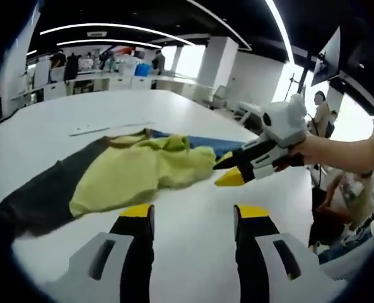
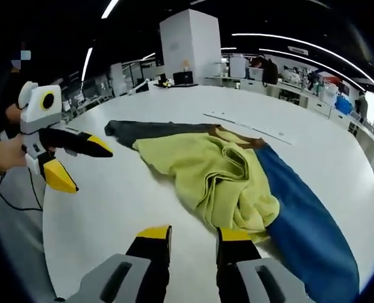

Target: Fold the garment on the visible template until the final outline fits inside the template.

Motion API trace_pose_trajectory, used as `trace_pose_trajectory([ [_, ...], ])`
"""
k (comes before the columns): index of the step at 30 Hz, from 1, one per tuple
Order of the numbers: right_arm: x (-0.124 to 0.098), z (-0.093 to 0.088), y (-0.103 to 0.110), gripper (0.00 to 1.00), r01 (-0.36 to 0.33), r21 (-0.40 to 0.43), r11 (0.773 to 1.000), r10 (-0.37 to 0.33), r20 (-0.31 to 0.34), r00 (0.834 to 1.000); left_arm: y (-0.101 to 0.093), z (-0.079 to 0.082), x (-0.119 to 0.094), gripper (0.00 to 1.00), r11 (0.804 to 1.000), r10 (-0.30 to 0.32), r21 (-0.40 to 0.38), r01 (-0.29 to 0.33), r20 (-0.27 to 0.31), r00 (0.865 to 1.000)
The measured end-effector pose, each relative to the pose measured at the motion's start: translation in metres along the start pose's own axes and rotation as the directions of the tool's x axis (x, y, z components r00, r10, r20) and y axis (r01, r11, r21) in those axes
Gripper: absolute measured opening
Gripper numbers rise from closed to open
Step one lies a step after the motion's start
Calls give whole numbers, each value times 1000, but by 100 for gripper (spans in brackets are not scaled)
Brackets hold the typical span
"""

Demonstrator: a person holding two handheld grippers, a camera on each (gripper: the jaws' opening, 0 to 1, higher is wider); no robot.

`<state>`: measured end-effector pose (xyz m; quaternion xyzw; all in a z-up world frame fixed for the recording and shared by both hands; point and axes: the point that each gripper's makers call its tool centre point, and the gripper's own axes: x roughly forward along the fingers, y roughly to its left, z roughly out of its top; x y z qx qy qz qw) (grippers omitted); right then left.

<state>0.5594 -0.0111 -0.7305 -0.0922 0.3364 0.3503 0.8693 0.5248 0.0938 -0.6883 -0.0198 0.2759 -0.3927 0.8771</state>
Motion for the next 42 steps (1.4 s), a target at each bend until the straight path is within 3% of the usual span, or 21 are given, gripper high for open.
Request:
trace_pose_trajectory([
  [3, 5, -1, 0, 22, -8, -25, 1000, 8, -2, 1000, -4, 0, 12, 42, 999, -19, 35, 19, 1, 1000],
  [8, 10, -7, -3, 19, -5, -33, 999, 4, -21, 1000, -6, -2, 26, 38, 999, -33, 28, 33, -3, 999],
  [20, 16, -1, -6, 12, 34, -51, 998, -32, 28, 999, -1, 4, 59, 31, 1000, -8, 0, 8, 14, 1000],
  [30, 21, -3, -8, 8, 50, -76, 996, -48, 25, 999, -1, 17, 89, 26, 999, 18, -27, -16, 48, 999],
  [42, 22, -3, -12, 4, 62, -37, 997, -61, 41, 997, 2, 13, 116, 21, 996, 68, 58, -69, 21, 997],
])
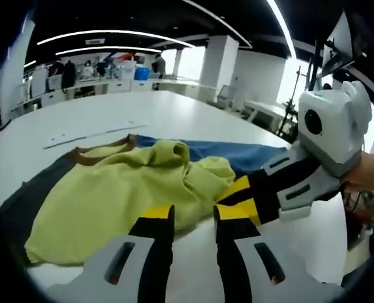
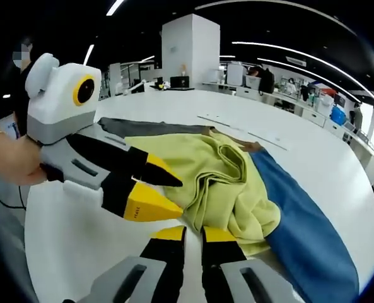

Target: Fold the garment on the visible template until the final outline fits inside the template.

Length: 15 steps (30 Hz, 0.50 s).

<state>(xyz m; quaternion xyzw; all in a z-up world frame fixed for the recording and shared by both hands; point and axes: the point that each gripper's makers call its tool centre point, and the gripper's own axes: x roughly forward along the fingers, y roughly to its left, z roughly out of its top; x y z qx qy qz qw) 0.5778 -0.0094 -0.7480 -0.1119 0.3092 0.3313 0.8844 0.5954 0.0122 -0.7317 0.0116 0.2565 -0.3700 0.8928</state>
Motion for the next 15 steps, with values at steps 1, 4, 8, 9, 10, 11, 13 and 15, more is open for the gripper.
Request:
trace_pose_trajectory([
  [1, 0, 0, 0, 4, -1, -1, 1000, 1, 1, 1000, 0, -1, 2, 19, 1000, 8, -4, -8, -1, 1000],
  [4, 2, 0, 2, 4, 0, -12, 1000, 0, 2, 1000, -1, -2, 6, 18, 1000, 20, 7, -20, -17, 1000],
  [8, 5, 0, 5, 4, 2, -10, 1000, -2, 4, 1000, 6, -4, 7, 16, 998, 64, 22, -63, -23, 998],
  [9, 6, 0, 5, 3, 5, -13, 1000, -5, 4, 1000, 8, -4, 6, 16, 997, 74, 19, -74, -26, 997],
  [10, 6, 0, 5, 2, 10, -19, 1000, -10, 2, 1000, 9, -4, 7, 16, 997, 78, 20, -78, -28, 997],
  [11, 6, 1, 5, 2, 15, -19, 1000, -14, 4, 1000, 10, -5, 6, 15, 997, 81, 22, -81, -31, 996],
  [13, 7, 0, 3, 1, 24, -14, 1000, -24, 3, 1000, 10, -6, 7, 15, 996, 84, 26, -83, -34, 996],
  [15, 8, 0, 3, 1, 28, 15, 999, -29, 4, 1000, 11, -6, 6, 14, 995, 96, 14, -96, -35, 995],
])
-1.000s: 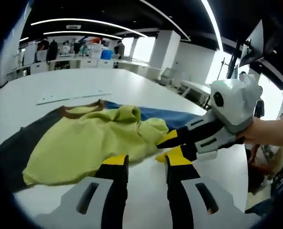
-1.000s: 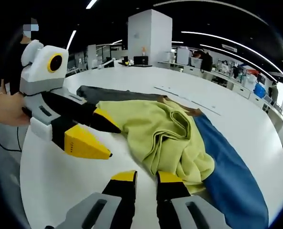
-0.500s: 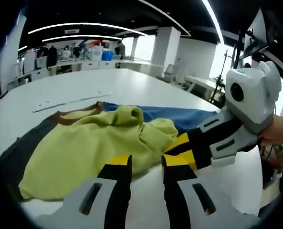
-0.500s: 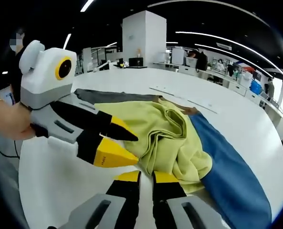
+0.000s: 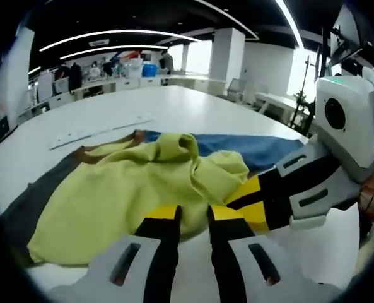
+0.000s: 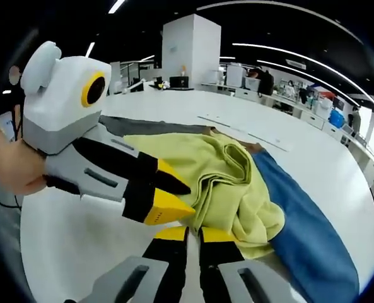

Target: Fold the garment on the visible template until the final outline fits inside the template.

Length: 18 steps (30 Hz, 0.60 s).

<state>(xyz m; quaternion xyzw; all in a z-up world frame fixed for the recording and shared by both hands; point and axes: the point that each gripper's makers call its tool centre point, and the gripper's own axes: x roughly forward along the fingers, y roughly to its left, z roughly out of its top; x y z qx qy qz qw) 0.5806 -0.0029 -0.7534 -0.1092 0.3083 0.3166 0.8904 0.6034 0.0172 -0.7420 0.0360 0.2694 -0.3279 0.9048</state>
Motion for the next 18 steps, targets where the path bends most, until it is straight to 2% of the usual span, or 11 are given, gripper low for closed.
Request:
trace_pose_trajectory([
  [3, 1, 0, -1, 0, 13, 19, 1000, -13, -1, 1000, -2, 3, -1, 7, 1000, -5, 15, 4, 17, 1000],
  [7, 4, 0, -2, 0, 29, 28, 999, -29, 1, 1000, 2, 0, -2, 1, 1000, -5, 4, 5, 7, 1000],
  [18, 5, 2, -4, 0, 62, 27, 998, -63, 10, 998, 8, 5, -14, 0, 999, -10, -32, 11, 22, 1000],
])
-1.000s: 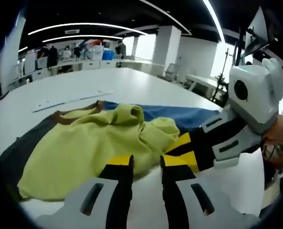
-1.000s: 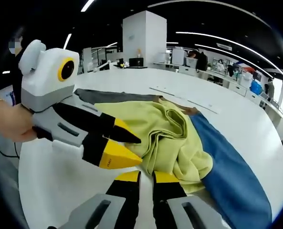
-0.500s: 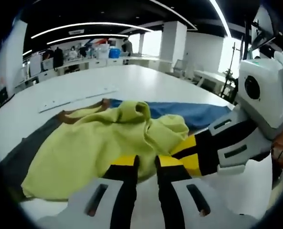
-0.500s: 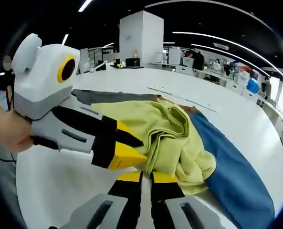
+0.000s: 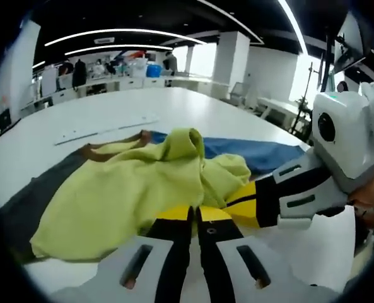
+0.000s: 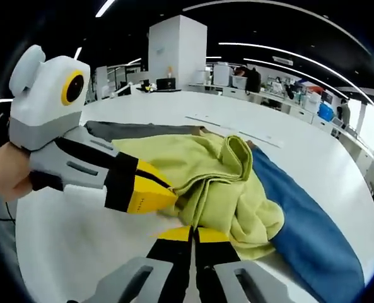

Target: Fold the garment on the visible template until the final outline fits inside the template.

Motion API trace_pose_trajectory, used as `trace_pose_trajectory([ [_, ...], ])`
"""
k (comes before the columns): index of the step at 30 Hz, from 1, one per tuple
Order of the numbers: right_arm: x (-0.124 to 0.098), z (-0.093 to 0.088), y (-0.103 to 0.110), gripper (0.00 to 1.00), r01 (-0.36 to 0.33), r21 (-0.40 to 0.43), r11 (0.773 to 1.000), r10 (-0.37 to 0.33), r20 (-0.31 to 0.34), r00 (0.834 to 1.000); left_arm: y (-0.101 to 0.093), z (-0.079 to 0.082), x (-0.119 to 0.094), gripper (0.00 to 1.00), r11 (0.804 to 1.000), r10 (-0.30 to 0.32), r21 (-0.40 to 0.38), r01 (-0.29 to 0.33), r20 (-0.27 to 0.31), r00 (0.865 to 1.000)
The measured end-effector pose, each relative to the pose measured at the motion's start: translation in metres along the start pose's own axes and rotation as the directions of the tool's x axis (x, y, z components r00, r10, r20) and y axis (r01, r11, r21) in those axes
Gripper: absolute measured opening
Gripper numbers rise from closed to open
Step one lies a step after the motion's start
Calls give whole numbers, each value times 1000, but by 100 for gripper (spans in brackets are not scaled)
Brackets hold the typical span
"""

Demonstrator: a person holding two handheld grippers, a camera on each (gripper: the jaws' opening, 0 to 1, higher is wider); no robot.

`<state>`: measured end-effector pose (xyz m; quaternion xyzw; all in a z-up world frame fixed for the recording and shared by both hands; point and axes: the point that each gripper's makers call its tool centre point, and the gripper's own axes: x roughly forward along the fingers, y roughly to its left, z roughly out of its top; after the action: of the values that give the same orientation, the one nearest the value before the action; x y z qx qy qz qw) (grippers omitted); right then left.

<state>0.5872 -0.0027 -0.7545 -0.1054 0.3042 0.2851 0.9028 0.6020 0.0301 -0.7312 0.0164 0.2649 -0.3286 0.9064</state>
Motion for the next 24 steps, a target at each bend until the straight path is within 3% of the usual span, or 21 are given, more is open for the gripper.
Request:
trace_pose_trajectory([
  [5, -9, 6, 4, 0, -19, 14, 1000, 19, 11, 1000, 2, 10, -12, 0, 999, -9, -41, 10, 25, 1000],
  [15, -36, 12, 10, 0, -40, -3, 999, 40, 14, 999, 2, 19, -43, 0, 1000, -19, -9, 19, 32, 999],
  [24, -62, 13, 17, 0, -56, -10, 998, 56, 16, 998, 1, 25, -77, 0, 999, -35, -38, 37, 62, 997],
])
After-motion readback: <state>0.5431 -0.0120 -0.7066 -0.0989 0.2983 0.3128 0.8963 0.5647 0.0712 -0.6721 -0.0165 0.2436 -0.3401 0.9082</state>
